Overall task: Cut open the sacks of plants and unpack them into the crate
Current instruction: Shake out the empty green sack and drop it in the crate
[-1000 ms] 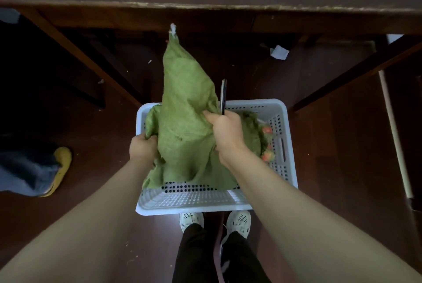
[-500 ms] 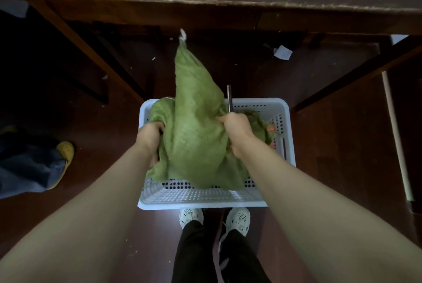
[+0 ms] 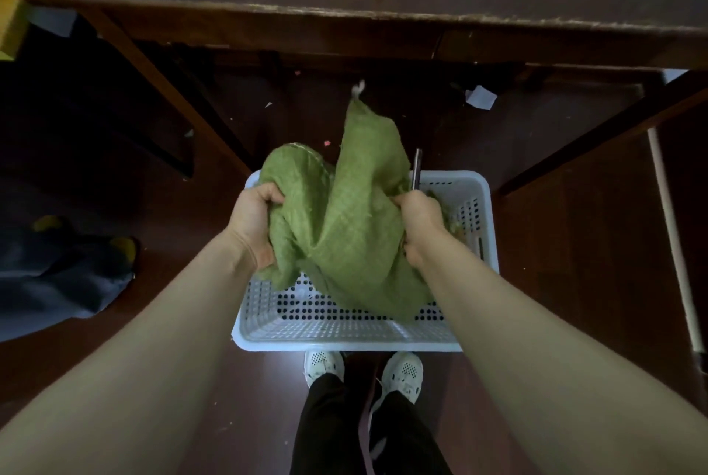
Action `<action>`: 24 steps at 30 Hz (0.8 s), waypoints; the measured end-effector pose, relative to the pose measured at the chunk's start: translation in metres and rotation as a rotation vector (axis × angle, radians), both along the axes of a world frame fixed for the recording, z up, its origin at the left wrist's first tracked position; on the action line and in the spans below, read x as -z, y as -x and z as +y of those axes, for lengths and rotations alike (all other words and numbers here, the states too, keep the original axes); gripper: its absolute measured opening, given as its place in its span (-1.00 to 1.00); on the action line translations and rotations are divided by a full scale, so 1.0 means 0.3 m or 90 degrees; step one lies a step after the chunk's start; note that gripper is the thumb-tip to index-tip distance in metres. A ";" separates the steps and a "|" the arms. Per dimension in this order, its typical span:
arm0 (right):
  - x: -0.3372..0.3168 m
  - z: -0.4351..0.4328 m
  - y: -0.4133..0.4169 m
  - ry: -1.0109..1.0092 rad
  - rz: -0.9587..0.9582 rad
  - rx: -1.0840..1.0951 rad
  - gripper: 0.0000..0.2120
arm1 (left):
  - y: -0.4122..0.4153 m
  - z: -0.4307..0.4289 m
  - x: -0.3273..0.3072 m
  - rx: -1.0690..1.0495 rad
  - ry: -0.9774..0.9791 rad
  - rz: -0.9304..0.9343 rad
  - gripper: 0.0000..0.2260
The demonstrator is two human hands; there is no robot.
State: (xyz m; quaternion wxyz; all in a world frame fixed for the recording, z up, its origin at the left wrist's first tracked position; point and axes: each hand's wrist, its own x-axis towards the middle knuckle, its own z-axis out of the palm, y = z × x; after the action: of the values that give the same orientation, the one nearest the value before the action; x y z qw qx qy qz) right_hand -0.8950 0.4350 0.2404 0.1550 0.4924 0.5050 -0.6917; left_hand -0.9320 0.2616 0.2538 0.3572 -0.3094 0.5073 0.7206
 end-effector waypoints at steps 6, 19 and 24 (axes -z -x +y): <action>-0.006 -0.046 0.007 0.030 0.027 -0.008 -0.76 | 0.003 0.009 -0.029 -0.038 0.006 0.014 -0.59; -0.020 -0.045 0.007 -0.011 0.017 -0.028 -0.70 | 0.026 0.042 -0.136 -0.081 -0.042 0.073 -0.56; -0.044 -0.030 0.024 0.053 0.072 -0.018 -0.85 | 0.045 0.017 -0.153 -0.077 -0.042 0.099 -0.58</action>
State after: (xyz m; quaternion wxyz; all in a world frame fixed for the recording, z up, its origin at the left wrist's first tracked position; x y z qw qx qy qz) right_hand -0.9022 0.4259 0.2538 0.1565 0.4386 0.4910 -0.7362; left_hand -0.9454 0.2666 0.2997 0.2829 -0.2709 0.4900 0.7788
